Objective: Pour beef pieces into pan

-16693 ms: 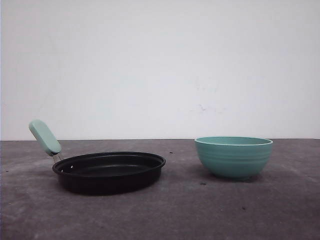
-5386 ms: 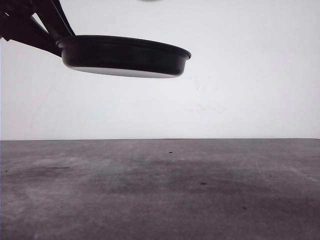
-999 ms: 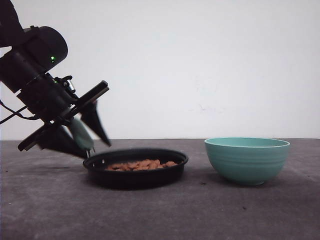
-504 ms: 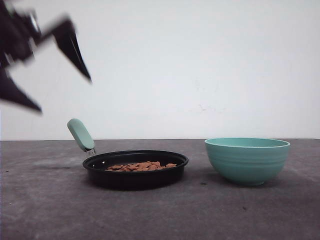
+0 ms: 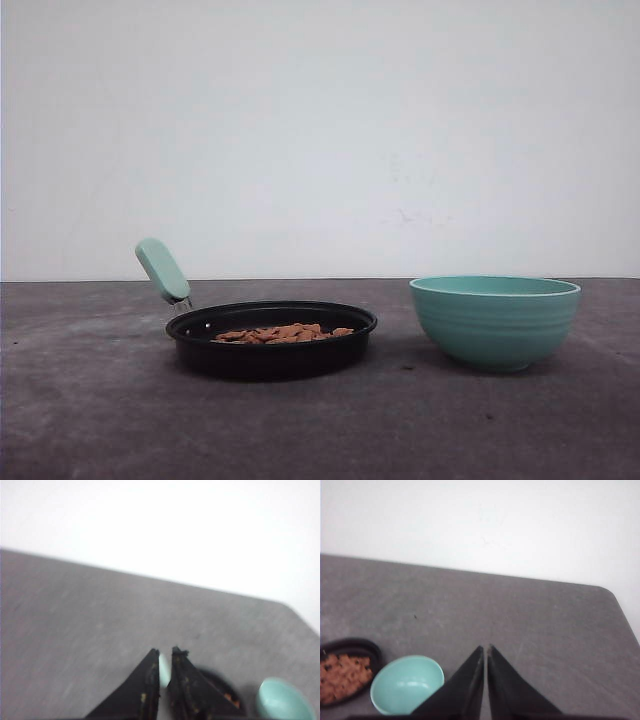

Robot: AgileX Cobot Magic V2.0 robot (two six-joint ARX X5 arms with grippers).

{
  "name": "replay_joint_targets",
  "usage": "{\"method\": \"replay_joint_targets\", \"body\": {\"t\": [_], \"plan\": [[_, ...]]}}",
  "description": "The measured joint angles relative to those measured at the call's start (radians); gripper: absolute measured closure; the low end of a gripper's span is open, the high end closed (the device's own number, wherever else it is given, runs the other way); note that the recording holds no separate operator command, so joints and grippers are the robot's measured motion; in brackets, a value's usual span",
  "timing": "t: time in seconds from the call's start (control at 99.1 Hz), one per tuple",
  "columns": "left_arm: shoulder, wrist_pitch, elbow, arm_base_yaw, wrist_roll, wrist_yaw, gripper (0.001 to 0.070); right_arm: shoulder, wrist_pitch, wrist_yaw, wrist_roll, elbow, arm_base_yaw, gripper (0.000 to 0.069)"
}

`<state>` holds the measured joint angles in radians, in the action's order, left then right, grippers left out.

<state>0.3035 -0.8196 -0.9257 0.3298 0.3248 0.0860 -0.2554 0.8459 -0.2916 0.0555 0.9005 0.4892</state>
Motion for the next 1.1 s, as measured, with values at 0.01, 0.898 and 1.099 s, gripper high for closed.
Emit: {"method": "replay_joint_targets", "body": {"t": [0.01,0.898,1.099], "plan": [[-0.006,-0.014,0.001,0.0,0.0,0.002,0.0691,0.0,0.003,0.0,0.0,0.0,0.0,0.0679],[-0.079,-0.253,0.012,0.0,0.035,0.002,0.0691,0.034,0.019,0.003,-0.007,-0.005,0.002,0.0679],[-0.079,-0.253,0.012,0.0,0.035,0.002,0.0691,0.156,0.083,-0.003,-0.007,-0.005,-0.006,0.0679]]}}
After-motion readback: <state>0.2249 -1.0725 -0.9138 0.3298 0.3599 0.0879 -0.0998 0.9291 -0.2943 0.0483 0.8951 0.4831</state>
